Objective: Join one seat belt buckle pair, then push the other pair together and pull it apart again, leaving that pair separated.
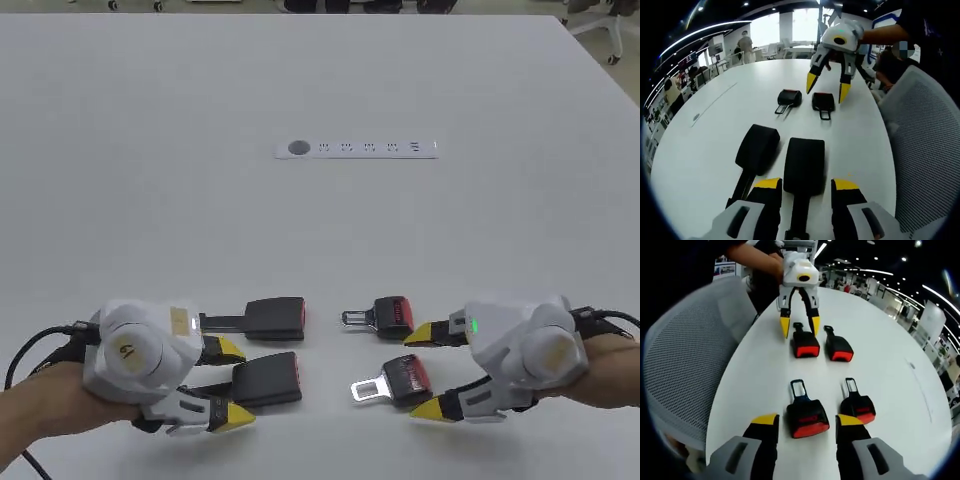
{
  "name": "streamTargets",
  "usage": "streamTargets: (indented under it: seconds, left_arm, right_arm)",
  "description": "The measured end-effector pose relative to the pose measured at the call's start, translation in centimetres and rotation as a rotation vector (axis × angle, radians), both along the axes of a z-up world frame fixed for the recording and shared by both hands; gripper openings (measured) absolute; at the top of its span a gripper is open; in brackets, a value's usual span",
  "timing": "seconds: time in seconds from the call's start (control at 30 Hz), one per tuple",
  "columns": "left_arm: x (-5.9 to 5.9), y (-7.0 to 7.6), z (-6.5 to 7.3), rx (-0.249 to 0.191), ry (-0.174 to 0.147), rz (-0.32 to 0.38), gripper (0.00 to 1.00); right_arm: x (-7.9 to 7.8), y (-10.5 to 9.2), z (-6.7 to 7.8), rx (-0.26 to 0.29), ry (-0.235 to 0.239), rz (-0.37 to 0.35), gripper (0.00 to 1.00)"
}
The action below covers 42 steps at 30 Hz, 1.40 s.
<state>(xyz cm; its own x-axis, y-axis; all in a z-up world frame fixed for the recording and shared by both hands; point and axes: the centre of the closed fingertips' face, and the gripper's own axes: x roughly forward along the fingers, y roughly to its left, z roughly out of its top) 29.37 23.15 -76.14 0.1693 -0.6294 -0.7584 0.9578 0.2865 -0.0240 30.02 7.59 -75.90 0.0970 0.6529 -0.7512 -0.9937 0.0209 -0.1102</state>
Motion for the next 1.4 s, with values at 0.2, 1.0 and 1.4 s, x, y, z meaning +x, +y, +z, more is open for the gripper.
streamTargets:
  seconds: [0.2,1.0,1.4]
  left_arm:
    - [0.3,-0.13,-0.42,0.017,0.005,-0.02,0.36]
    - [0.19,0.06,-0.71,0.071,0.007,-0.165,0.32]
    - [0.22,0.14,-0.93,0.086,0.022,-0.187,0.31]
  right_arm:
    - [-0.01,-0.11,-0.76,-0.037,0.007,0.03,0.35]
    - [-0.22,-0.16,-0.77,-0.045,0.016,0.018,0.3]
    - [-0.57,0.47,-0.61,-0.044,0.014,0.014,0.3]
